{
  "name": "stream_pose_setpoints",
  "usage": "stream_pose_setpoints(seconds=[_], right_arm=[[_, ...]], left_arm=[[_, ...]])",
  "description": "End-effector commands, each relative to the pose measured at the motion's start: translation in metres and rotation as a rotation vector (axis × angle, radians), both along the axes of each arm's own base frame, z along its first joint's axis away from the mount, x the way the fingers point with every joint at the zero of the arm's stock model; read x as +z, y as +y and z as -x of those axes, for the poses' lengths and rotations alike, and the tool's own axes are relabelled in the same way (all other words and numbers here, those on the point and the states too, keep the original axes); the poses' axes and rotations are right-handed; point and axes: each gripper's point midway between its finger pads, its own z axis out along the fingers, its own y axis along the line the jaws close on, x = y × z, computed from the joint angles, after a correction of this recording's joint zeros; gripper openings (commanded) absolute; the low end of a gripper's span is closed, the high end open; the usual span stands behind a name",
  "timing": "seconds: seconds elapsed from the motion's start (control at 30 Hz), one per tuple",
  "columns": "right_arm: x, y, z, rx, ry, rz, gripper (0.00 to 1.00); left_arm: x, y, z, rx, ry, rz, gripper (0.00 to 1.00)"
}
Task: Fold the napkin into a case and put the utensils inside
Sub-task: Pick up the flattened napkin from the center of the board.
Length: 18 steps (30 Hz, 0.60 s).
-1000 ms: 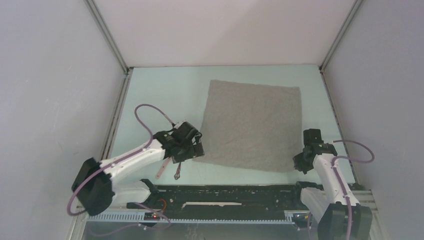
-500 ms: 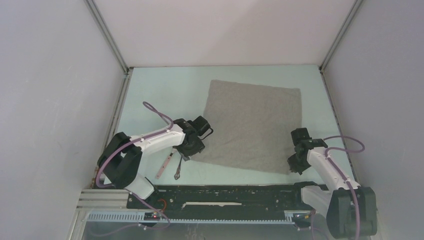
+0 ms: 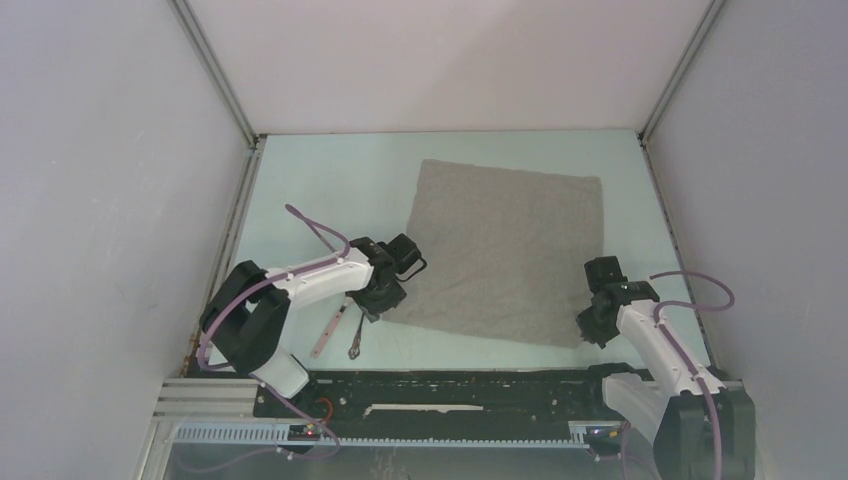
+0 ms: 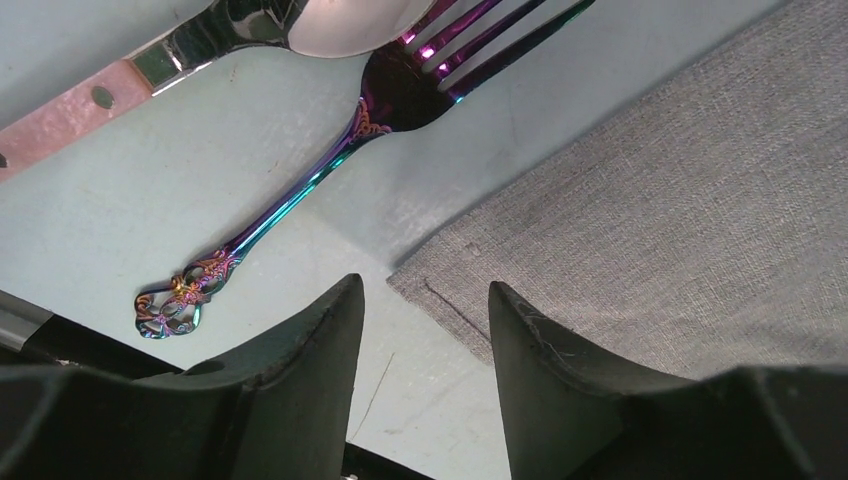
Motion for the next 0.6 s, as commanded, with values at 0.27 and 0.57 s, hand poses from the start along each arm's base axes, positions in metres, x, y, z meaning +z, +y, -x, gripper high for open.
stream_pose_setpoints(seconds=[0.27,0.57], right_arm=[[0.01,-0.005,-0.008,-0.006,-0.047,0.033,0.0],[0.013,-0.006,-0.009,-0.01,-0.074,0.032,0.0]], left_arm=[[-0.015,0.002,0.001,0.032,0.035,-0.028,0.57],[-0.028,-0.007,0.004,0.029,0.086,-0.008,0.57]])
